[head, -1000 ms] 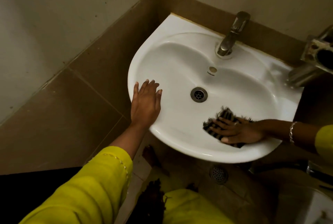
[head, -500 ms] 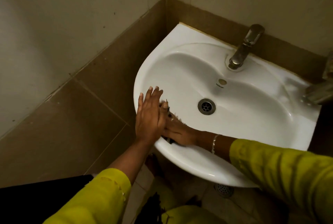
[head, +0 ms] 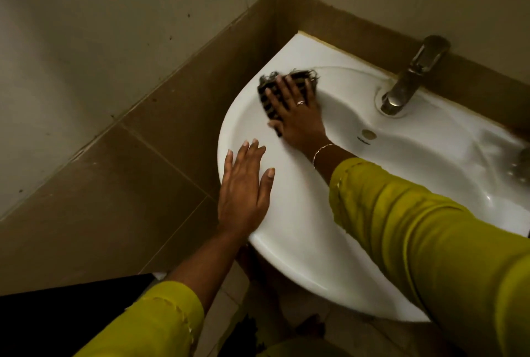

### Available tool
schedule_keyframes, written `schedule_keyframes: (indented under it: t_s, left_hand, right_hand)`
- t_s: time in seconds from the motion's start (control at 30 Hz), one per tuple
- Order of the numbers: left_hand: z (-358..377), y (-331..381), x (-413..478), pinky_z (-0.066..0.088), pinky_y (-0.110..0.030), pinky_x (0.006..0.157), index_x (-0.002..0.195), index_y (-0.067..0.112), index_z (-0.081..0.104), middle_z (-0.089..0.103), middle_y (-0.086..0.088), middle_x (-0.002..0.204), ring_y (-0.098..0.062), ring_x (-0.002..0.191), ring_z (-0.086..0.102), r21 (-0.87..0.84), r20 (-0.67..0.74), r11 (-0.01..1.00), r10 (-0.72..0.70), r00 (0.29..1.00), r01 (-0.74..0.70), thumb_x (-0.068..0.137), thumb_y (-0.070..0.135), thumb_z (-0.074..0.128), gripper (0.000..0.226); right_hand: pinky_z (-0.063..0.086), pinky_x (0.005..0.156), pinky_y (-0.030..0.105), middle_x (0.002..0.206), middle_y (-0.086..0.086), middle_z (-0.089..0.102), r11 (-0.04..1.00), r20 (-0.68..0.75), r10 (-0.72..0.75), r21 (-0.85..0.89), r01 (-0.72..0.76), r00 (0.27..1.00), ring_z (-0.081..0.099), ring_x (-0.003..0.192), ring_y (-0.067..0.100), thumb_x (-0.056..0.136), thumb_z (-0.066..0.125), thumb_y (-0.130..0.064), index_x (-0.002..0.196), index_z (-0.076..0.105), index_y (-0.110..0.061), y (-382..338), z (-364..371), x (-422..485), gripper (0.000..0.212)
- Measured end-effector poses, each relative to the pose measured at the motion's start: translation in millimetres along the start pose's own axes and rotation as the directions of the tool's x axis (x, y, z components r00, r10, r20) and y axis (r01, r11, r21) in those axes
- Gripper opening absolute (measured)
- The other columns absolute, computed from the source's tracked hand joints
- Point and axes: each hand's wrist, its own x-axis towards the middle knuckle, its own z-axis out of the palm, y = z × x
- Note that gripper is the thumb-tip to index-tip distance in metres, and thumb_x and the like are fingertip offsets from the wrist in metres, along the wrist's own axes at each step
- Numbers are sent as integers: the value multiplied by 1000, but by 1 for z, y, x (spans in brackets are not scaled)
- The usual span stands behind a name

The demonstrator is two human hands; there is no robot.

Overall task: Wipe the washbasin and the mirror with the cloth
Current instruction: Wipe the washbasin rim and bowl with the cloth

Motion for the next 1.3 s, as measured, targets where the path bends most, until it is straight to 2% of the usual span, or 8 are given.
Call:
schedule_keyframes:
  t_s: [0.13, 0.23, 0.37, 0.5, 0.67, 0.83, 1.0, 1.3]
  left_hand:
    - [-1, 0, 1, 3, -29, 115, 133, 8, 46, 45, -11, 142, -22, 137, 32, 18, 21, 1000, -8, 1000, 8, 93, 40, 25, 56]
    - [-1, 1, 1, 5, -32, 114, 132, 6, 47, 46, -13, 141, -23, 136, 34, 31, 31, 1000, -6, 999, 5, 93, 40, 25, 55]
    - [-1, 1, 0, 6, -32, 114, 132, 5, 47, 47, -13, 140, -24, 135, 36, 49, 44, 999, 4, 999, -6, 93, 39, 26, 56]
    - [0, 2, 0, 6, -31, 114, 133, 4, 46, 47, -14, 140, -24, 136, 35, 65, 53, 998, 9, 999, -13, 93, 40, 25, 58]
    - [-2, 3, 1, 6, -32, 113, 133, 3, 45, 47, -15, 140, -25, 136, 35, 76, 56, 997, 13, 998, -18, 91, 38, 23, 59]
    - [-1, 3, 1, 6, -31, 115, 133, 5, 45, 46, -14, 141, -24, 138, 30, 83, 62, 996, -11, 998, 6, 90, 40, 21, 60]
    - [0, 1, 1, 7, -36, 115, 134, 9, 44, 45, -11, 142, -24, 139, 28, 167, 115, 985, 12, 993, -31, 89, 45, 16, 64]
    - [5, -2, 2, 5, -41, 115, 133, 7, 45, 43, -15, 144, -26, 139, 28, 351, 214, 934, -7, 977, -71, 84, 53, 6, 78]
  right_hand:
    - [4, 108, 56, 151, 13, 28, 984, 18, 174, -34, -173, 985, 23, 139, 31, 86, 51, -40, 143, 28, -15, 1, 7, -15, 67]
    - [7, 108, 58, 150, 14, 29, 937, 115, 345, 27, -350, 932, 26, 139, 31, 90, 39, -42, 143, 27, -14, -17, 16, -36, 62]
    - [-8, 109, 58, 155, 13, -12, 788, 346, 420, 320, -526, 839, -13, 142, 29, 98, 24, -42, 147, -4, -18, -43, 16, -45, 61]
    - [-11, 108, 57, 154, 8, -20, 671, 434, 301, 537, -512, 849, -21, 141, 26, 98, 21, -42, 146, -8, -24, -69, 1, -46, 59]
    - [-7, 111, 56, 155, 3, -19, 718, 483, 62, 586, -375, 873, -20, 141, 23, 96, 31, -42, 147, -3, -28, -89, -20, -78, 62]
    - [-14, 111, 45, 151, -16, -9, 422, 557, -60, 766, -485, 828, -15, 139, 7, 49, -7, -94, 133, -11, -45, -95, -50, -112, 98]
    - [-11, 110, 56, 153, -7, -21, 637, 634, -244, 675, -371, 734, -21, 140, 14, 93, 23, -55, 143, -12, -36, -76, -61, -158, 64]
    - [-14, 111, 50, 152, -11, -21, 824, 806, -339, 504, -261, 485, -21, 139, 10, 98, 20, -47, 143, -11, -35, 6, -91, -229, 56]
